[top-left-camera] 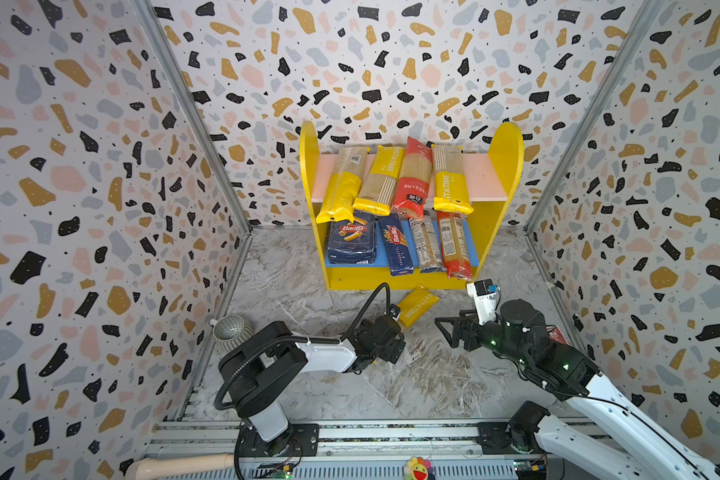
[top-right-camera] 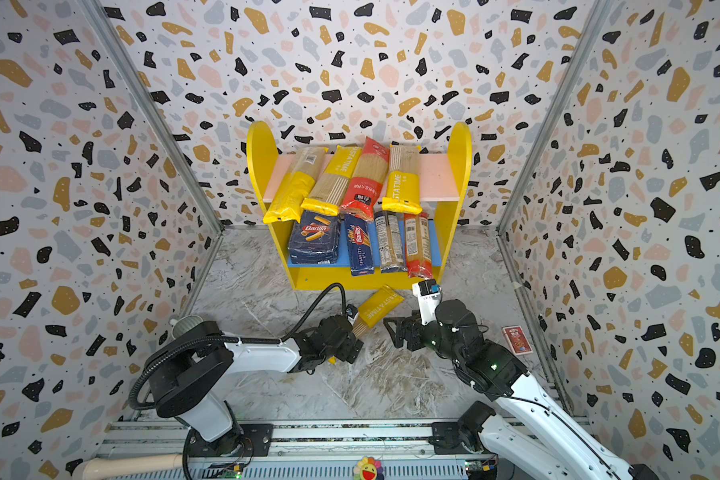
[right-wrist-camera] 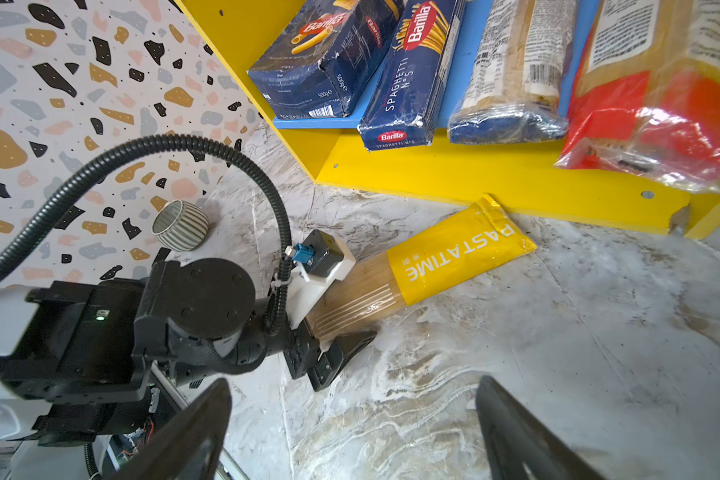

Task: Place and organize the pasta boxes and bags onto the shelf
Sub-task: 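Lift the Pastatime bag upright with the left gripper toward the shelf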

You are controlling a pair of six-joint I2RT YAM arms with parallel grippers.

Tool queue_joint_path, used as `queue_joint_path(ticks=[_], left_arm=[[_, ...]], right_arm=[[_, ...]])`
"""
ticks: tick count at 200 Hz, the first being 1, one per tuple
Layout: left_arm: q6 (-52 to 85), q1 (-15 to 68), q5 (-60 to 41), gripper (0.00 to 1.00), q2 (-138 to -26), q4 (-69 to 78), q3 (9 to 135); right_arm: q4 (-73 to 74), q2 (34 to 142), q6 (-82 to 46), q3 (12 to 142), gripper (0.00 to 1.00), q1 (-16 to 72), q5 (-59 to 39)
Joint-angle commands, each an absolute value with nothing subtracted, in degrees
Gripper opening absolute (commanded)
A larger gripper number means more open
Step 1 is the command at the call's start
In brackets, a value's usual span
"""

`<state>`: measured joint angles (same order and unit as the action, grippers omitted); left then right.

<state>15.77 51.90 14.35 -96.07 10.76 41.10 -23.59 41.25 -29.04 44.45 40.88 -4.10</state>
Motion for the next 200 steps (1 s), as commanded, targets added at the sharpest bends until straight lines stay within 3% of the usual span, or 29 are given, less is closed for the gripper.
queue_joint_path(ticks=[1,39,65,142,180,200], left_arm=[[15.25,50.13,9.88,1.00,-97.77,14.00,40.69],[16.77,50.01,7.82,1.00,-100.80,13.97,40.86],[18.14,50.03,6.42,0.92,-103.72,13.62,41.24],[23.51,51.73,1.33,0.40,-103.91,16.65,34.82],[25.61,54.62,1.13,0.00,-99.35,16.05,32.41],[26.32,55.82,2.22,0.00,-95.50,14.77,31.81]], right_arm=[[-24.24,41.46,-28.31,47.30,0.92,41.13,-3.25],[-23.13,41.72,-28.48,47.20,0.92,41.14,-3.25],[-23.09,41.48,-28.48,47.28,0.92,41.14,-3.27],[-25.08,38.74,-27.78,47.46,0.92,41.06,-2.35],[-25.74,37.05,-28.58,46.72,0.92,41.13,-2.74],[-25.37,35.90,-29.26,45.56,0.92,41.13,-3.51]])
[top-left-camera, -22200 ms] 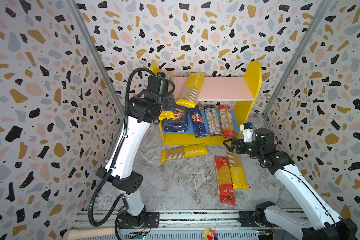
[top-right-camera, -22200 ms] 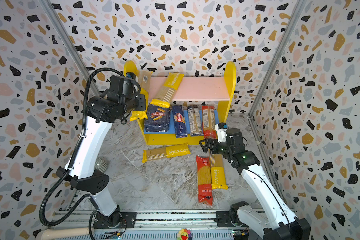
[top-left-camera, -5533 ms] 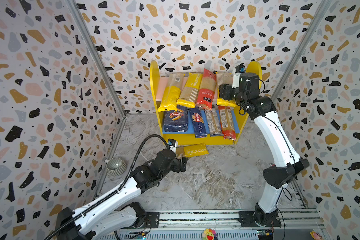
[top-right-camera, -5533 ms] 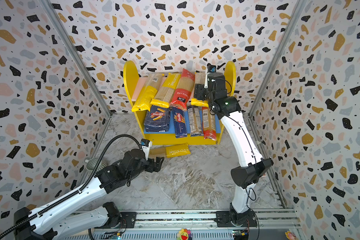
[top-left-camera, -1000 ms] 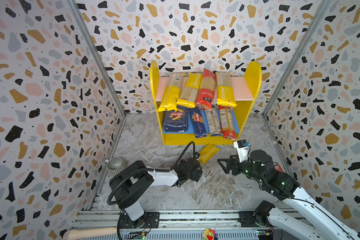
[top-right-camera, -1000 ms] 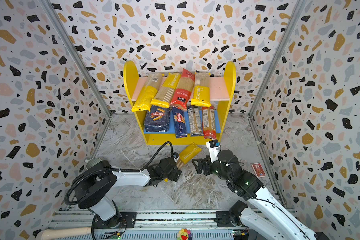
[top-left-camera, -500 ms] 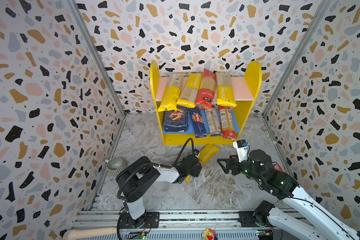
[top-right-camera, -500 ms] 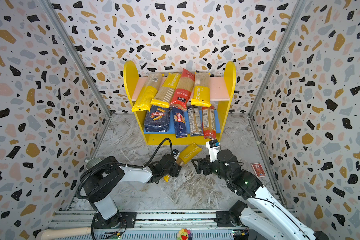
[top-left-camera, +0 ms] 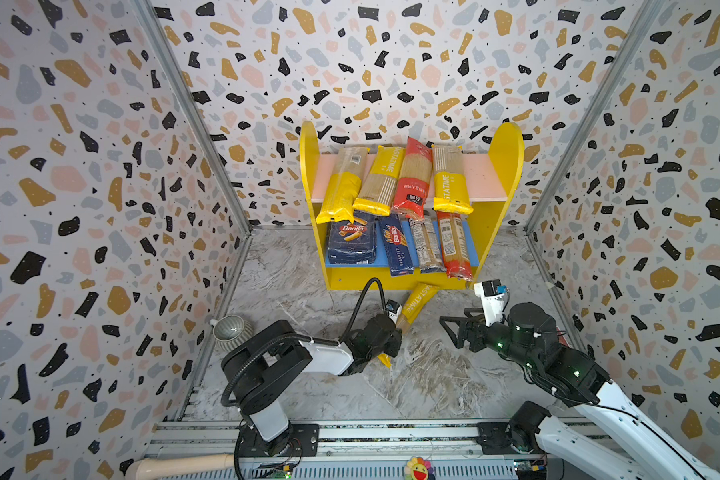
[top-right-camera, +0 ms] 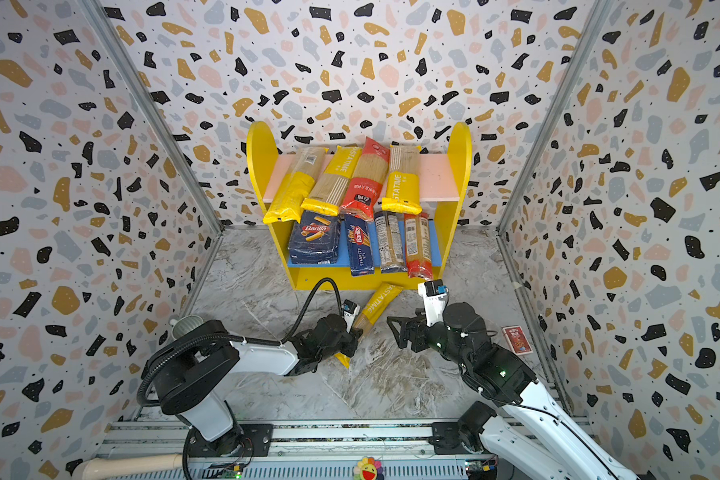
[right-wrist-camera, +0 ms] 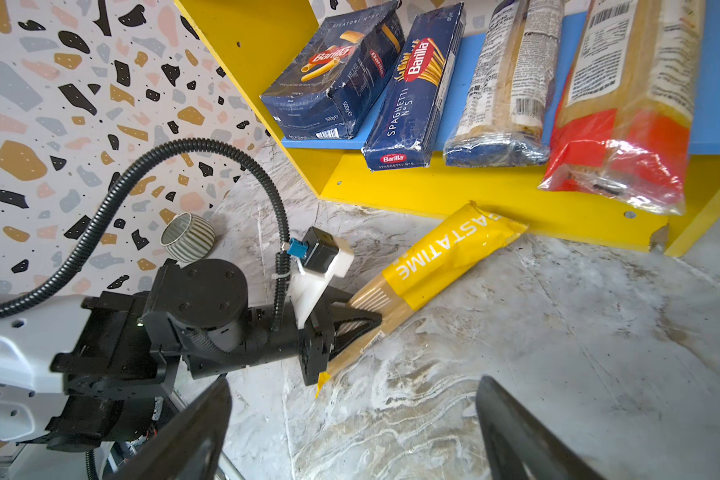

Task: Place and organize the pasta boxes and bags onto the shelf
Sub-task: 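Lift the Pastatime bag upright with the left gripper toward the shelf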

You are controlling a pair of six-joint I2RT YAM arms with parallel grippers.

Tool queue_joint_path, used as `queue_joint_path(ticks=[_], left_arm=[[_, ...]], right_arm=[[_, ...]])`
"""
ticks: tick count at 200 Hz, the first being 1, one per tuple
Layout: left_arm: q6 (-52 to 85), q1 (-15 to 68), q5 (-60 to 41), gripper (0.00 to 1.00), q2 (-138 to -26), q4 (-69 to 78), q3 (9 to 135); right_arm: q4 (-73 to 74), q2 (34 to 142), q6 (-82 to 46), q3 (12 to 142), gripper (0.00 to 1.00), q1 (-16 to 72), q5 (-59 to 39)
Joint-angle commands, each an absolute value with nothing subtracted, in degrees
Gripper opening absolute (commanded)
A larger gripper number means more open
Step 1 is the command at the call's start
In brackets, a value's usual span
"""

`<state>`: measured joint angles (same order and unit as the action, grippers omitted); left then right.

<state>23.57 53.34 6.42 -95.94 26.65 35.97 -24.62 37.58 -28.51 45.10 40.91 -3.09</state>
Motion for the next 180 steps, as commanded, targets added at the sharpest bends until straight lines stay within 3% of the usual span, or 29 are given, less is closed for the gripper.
queue_joint_path(ticks=[1,114,180], left_arm=[[26.35,55.86,2.25,0.00,-95.30,14.77,31.81],[30.83,64.17,8.38,0.00,-71.48,-2.36,35.99],[32.48,64.95,10.33,0.00,-59.36,-7.71,38.21]], right_arm=[[-25.38,35.88,-29.31,45.50,0.92,41.18,-3.51],[-29.39,31.68,-30.12,46.28,0.93,41.05,0.26],[-30.78,29.71,-32.05,45.29,0.93,41.01,1.65]])
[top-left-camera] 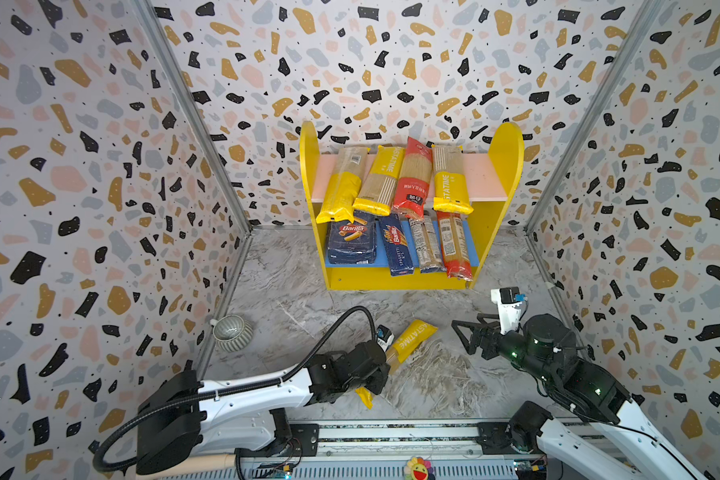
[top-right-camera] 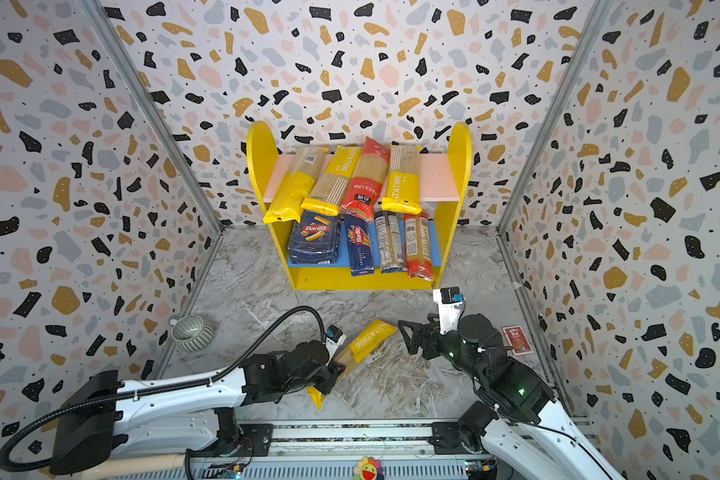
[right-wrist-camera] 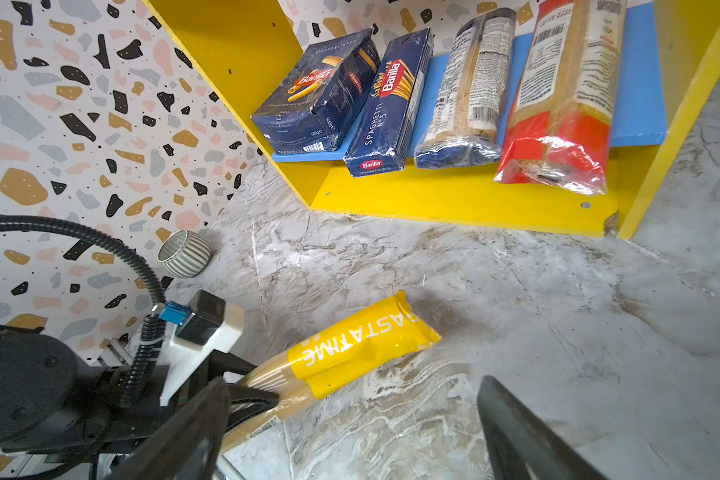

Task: Place and organize the pasta boxes and bags onto the shelf
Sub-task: 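Lift the Pastatime bag upright with the left gripper toward the shelf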

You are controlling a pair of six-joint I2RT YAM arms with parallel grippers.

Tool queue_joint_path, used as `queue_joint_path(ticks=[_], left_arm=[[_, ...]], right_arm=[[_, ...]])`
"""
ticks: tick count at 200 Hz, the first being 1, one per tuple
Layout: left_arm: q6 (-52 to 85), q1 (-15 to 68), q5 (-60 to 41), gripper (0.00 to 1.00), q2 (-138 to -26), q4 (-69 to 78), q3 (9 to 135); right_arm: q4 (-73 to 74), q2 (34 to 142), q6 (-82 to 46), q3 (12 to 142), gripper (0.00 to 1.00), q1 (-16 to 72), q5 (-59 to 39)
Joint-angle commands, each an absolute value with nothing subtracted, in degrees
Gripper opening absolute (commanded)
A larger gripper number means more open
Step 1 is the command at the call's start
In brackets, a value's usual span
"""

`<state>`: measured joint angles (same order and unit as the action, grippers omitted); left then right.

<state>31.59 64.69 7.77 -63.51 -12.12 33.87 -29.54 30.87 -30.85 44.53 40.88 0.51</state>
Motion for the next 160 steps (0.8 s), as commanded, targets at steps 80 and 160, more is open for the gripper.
queue_joint_path(ticks=[80,160], left_arm=[[31.93,66.18,8.10,0.00,-53.89,-13.25,47.28],[27.42,67.29,5.04,0.00,-54.92,-19.78,63.86]], right_arm=[[-33.18,28.94,-32.09,47.71,0.94,41.00,3.99],[-33.96,29.44,-31.40,50.85,0.94,40.98,5.54]])
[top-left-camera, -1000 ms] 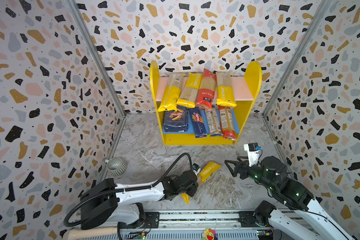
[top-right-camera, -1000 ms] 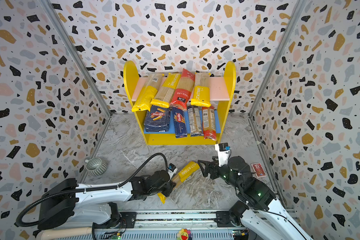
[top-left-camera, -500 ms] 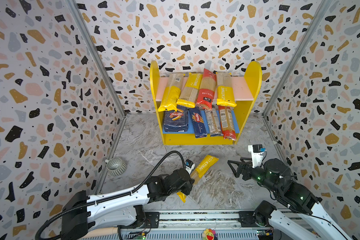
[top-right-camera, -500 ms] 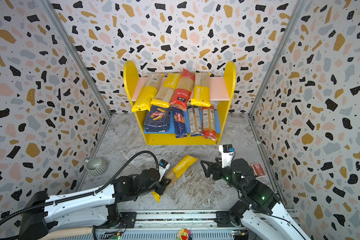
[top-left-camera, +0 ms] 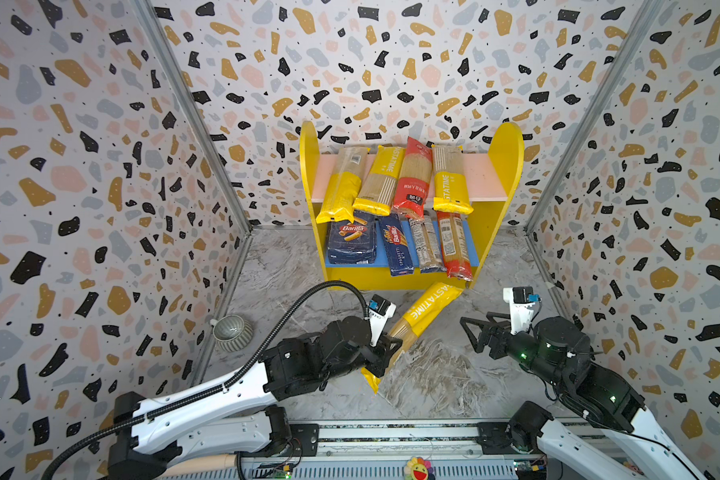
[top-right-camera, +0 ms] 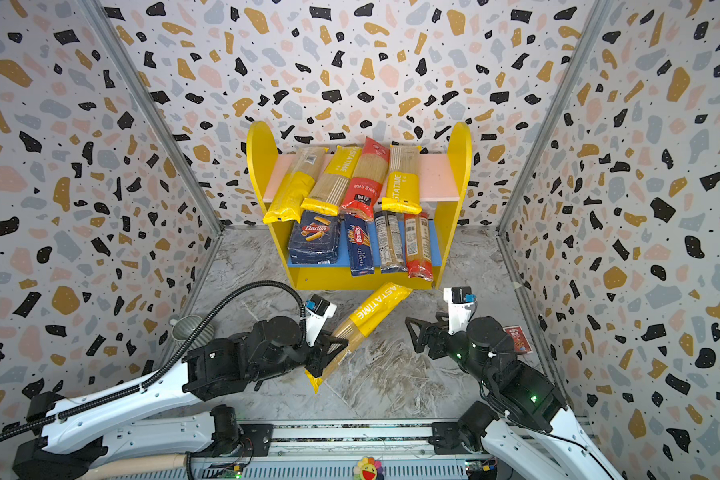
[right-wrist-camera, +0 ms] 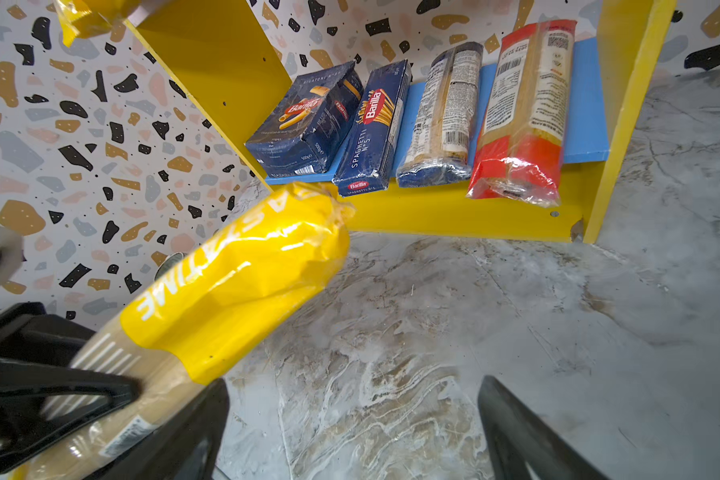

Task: Place and organize the pasta boxes and bags onto the shelf
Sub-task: 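Lift the Pastatime bag upright with the left gripper toward the shelf, then raise the bag above the top shelf with the left gripper while the right gripper rises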

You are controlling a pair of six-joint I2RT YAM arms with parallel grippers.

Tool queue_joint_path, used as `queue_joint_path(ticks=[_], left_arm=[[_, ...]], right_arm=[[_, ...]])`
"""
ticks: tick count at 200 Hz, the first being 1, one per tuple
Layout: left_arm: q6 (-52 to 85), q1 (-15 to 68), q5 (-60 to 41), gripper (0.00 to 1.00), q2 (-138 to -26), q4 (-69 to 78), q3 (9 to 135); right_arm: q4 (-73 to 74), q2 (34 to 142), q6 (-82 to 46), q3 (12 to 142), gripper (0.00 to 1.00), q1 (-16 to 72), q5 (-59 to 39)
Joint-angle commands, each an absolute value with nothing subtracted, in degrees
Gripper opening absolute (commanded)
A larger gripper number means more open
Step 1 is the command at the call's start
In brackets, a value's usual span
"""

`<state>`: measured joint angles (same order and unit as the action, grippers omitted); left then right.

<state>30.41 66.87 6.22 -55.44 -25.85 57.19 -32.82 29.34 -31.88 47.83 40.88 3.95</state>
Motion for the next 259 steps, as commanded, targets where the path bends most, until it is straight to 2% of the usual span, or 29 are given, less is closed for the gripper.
queue_joint_path(ticks=[1,107,151,180,232,259], left_arm=[[27.37,67.30,4.98,0.00,-54.92,-19.82,64.06],[21.91,67.32,5.79,0.00,-67.04,-23.51,89.19],[18.30,67.32,9.14,0.00,-74.26,-24.60,102.51],[14.26,67.24,13.45,0.00,-82.63,-28.77,116.05],[11.15,65.54,13.97,0.00,-102.42,-36.98,148.09],[14.26,60.20,10.39,0.00,-102.87,-30.57,144.78]], right_arm=[[-33.99,29.44,-31.34,50.91,0.94,40.97,5.58],[-35.84,29.27,-29.49,54.88,0.94,41.00,7.90],[-35.73,29.53,-28.67,55.83,0.94,41.00,8.59],[-34.76,29.53,-28.48,55.00,0.94,41.00,8.35],[-33.91,29.86,-27.72,54.47,0.94,40.98,8.79],[-33.62,30.32,-27.27,54.35,0.94,41.01,9.91]])
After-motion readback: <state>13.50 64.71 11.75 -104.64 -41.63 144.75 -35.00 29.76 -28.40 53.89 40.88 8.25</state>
